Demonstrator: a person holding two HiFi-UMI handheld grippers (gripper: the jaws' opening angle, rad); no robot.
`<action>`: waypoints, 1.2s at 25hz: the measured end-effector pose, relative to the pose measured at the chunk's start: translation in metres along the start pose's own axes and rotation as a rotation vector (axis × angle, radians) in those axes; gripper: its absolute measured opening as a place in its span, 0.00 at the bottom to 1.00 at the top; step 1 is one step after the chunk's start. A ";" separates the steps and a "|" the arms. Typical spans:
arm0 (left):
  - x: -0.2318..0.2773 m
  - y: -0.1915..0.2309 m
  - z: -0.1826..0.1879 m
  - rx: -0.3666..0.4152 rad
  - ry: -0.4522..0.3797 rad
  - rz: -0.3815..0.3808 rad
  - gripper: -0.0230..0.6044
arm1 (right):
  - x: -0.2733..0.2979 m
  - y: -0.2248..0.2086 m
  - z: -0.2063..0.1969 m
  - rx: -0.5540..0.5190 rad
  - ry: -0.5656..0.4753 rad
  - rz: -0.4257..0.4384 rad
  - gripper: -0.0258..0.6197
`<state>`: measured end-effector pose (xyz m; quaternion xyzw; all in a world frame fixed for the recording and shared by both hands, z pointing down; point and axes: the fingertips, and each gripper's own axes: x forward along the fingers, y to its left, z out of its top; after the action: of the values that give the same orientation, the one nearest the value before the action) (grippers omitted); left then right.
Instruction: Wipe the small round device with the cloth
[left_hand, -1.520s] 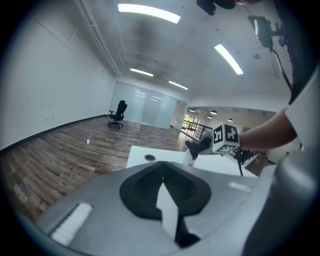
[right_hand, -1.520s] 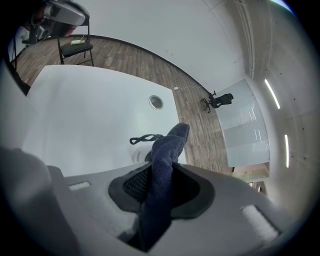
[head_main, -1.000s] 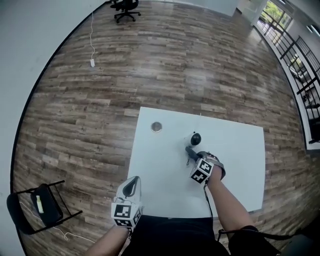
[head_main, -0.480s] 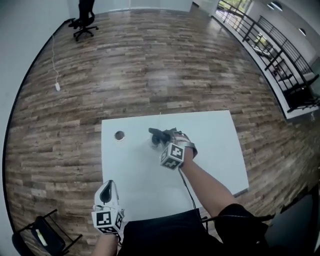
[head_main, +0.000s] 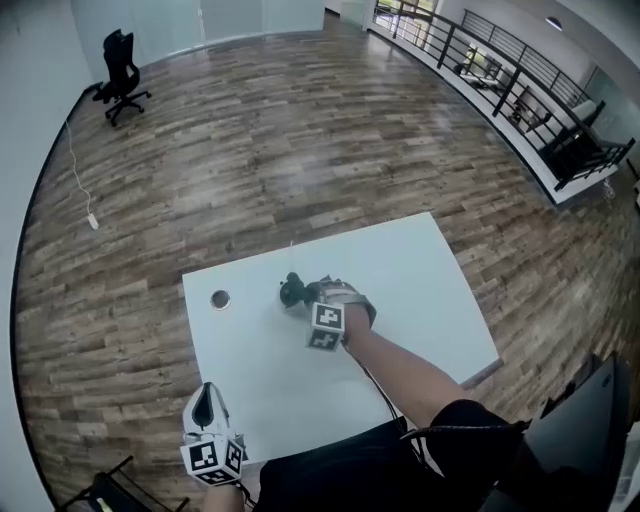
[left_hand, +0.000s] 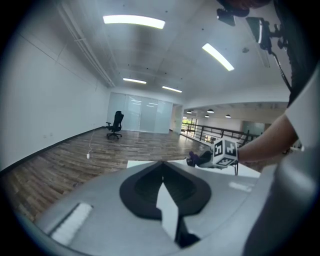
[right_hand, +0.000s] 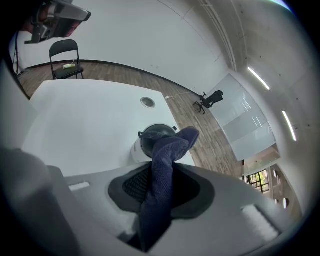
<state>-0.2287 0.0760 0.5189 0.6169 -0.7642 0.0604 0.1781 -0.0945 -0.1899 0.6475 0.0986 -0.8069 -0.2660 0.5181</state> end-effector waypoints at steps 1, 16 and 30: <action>0.000 -0.003 0.000 0.010 0.002 -0.006 0.05 | 0.001 0.002 -0.004 0.004 0.010 0.010 0.20; -0.006 0.001 0.001 0.083 0.040 0.028 0.05 | 0.013 0.072 -0.009 -0.005 0.012 0.182 0.20; 0.004 -0.006 -0.008 0.044 0.027 -0.008 0.05 | -0.017 -0.030 0.035 -0.043 -0.047 -0.043 0.20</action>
<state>-0.2223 0.0739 0.5271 0.6227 -0.7578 0.0850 0.1752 -0.1218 -0.1960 0.6074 0.0982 -0.8108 -0.2965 0.4951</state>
